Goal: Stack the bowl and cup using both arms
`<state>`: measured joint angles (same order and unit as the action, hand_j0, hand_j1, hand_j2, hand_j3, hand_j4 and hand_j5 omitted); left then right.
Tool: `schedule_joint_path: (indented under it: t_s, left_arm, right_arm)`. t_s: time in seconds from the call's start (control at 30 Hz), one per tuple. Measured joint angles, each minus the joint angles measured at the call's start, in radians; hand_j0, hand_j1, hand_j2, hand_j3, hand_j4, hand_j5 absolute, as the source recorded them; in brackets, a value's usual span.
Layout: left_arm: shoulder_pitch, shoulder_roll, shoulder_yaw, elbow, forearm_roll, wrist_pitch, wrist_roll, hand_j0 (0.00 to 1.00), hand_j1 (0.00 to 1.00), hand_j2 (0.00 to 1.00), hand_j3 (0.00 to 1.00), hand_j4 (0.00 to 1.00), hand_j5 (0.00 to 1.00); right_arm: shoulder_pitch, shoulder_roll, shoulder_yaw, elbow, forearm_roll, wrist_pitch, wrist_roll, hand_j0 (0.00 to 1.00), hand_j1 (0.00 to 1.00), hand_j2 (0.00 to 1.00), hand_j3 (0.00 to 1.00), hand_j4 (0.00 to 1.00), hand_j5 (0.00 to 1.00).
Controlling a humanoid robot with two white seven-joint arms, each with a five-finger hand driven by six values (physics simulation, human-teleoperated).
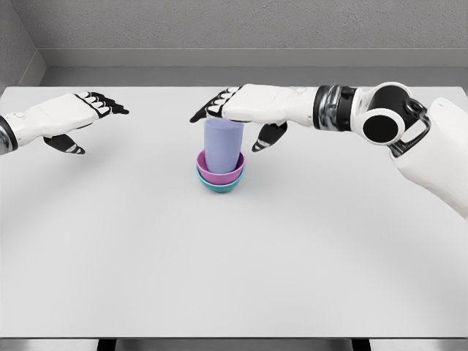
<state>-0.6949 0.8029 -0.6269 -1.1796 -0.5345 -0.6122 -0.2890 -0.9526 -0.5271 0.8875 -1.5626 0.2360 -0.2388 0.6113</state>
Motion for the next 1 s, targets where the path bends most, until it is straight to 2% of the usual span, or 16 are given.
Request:
schedule_joint_path:
  t_s: [0.23,0.3,0.37,0.5,0.63,0.67,0.83,1.0]
  left_arm:
    - [0.0,0.0,0.0,0.0,0.001,0.0,0.0,1.0,1.0,1.0,1.0,1.0,1.0]
    - [0.0,0.0,0.0,0.0,0.002,0.0,0.001,1.0,1.0,1.0,1.0,1.0,1.0]
    - [0.0,0.0,0.0,0.0,0.003,0.0,0.001,1.0,1.0,1.0,1.0,1.0,1.0]
    - [-0.002,0.003,0.0,0.0,0.004,0.0,0.002,1.0,1.0,1.0,1.0,1.0,1.0]
    - [0.002,0.009,0.0,0.0,0.003,0.0,0.002,1.0,1.0,1.0,1.0,1.0,1.0]
    - [0.002,0.01,0.0,0.001,0.003,0.0,0.002,1.0,1.0,1.0,1.0,1.0,1.0]
    - [0.005,0.011,-0.005,0.002,0.003,0.0,0.002,1.0,1.0,1.0,1.0,1.0,1.0]
    - [0.005,0.012,-0.007,0.004,0.002,0.0,0.002,1.0,1.0,1.0,1.0,1.0,1.0]
  right_arm:
    - [-0.025,-0.006,-0.009,-0.007,-0.001,-0.003,0.0,1.0,1.0,1.0,1.0,1.0,1.0]
    - [-0.02,-0.029,-0.053,-0.025,-0.001,-0.008,0.0,1.0,1.0,1.0,1.0,1.0,1.0]
    - [-0.005,-0.086,-0.125,-0.065,-0.004,-0.013,0.0,1.0,1.0,1.0,1.0,1.0,1.0]
    - [0.106,-0.217,-0.27,-0.107,-0.007,-0.075,0.0,1.0,1.0,1.0,1.0,1.0,1.0]
    - [0.178,-0.308,-0.354,-0.109,-0.008,-0.141,0.0,1.0,1.0,1.0,1.0,1.0,1.0]
    - [0.181,-0.32,-0.369,-0.109,-0.008,-0.152,0.0,1.0,1.0,1.0,1.0,1.0,1.0]
    - [0.282,-0.36,-0.397,-0.112,-0.009,-0.213,0.0,1.0,1.0,1.0,1.0,1.0,1.0]
    - [0.299,-0.379,-0.403,-0.114,-0.009,-0.236,0.0,1.0,1.0,1.0,1.0,1.0,1.0]
